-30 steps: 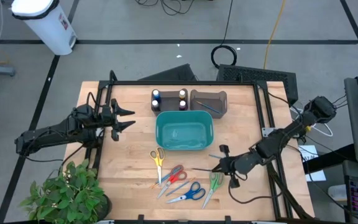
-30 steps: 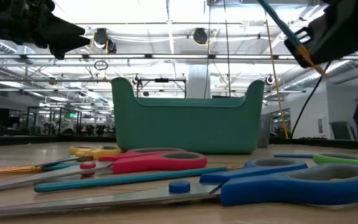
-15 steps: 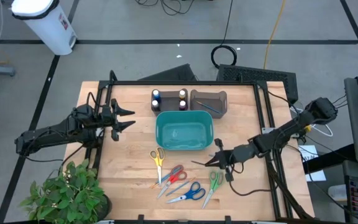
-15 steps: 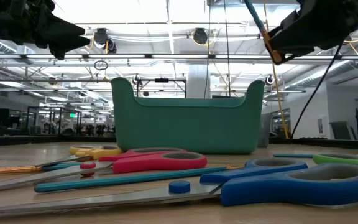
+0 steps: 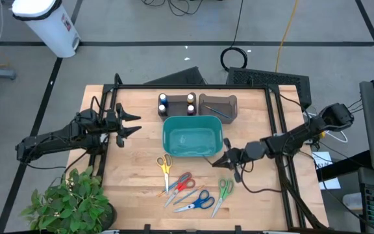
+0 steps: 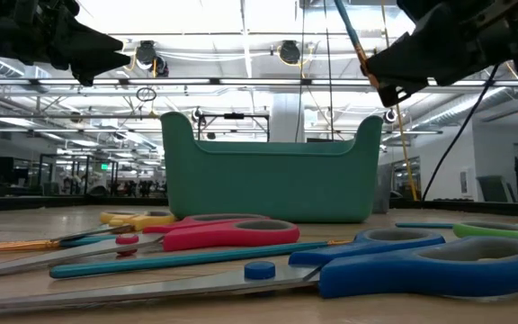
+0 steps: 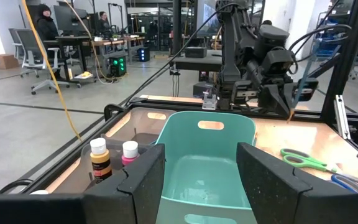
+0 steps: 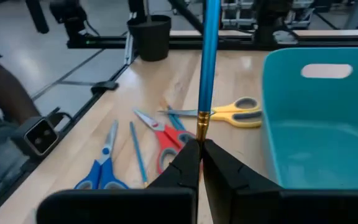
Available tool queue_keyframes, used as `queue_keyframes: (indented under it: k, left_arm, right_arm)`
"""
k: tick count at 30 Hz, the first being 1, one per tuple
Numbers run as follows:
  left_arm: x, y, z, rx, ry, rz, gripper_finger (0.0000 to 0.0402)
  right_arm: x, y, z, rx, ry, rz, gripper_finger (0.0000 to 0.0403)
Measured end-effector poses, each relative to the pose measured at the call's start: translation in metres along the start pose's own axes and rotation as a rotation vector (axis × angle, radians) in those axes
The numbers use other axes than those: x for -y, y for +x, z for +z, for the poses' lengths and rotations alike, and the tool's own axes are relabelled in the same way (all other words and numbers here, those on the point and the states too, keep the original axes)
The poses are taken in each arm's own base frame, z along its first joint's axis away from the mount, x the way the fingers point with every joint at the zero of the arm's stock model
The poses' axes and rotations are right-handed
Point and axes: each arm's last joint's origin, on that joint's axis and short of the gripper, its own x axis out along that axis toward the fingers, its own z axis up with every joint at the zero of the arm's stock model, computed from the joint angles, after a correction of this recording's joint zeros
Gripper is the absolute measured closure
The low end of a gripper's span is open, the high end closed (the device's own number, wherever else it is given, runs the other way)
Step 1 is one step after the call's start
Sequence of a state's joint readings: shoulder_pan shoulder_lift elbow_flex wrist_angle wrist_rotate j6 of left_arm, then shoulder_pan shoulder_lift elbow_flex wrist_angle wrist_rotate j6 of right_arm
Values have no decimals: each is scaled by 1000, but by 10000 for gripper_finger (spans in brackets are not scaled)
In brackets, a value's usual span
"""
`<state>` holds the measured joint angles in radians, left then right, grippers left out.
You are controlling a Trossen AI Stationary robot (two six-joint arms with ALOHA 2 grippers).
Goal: Pick & Place Paint Supplies
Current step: Put the blue paint brush into the right black bin
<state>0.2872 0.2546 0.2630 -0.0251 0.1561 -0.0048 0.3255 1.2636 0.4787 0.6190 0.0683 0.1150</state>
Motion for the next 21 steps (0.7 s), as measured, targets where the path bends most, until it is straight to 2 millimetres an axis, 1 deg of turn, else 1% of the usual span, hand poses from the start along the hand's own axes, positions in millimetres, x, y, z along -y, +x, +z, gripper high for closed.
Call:
queue_keyframes:
  k: [6,21]
  left_arm:
    - [0,0,0,0,0,0,195]
    - [0,0,0,0,0,0,194]
  right_arm:
    - [8,0,1,2,4,8,403]
    - [29,0,3,9,3,-78,403]
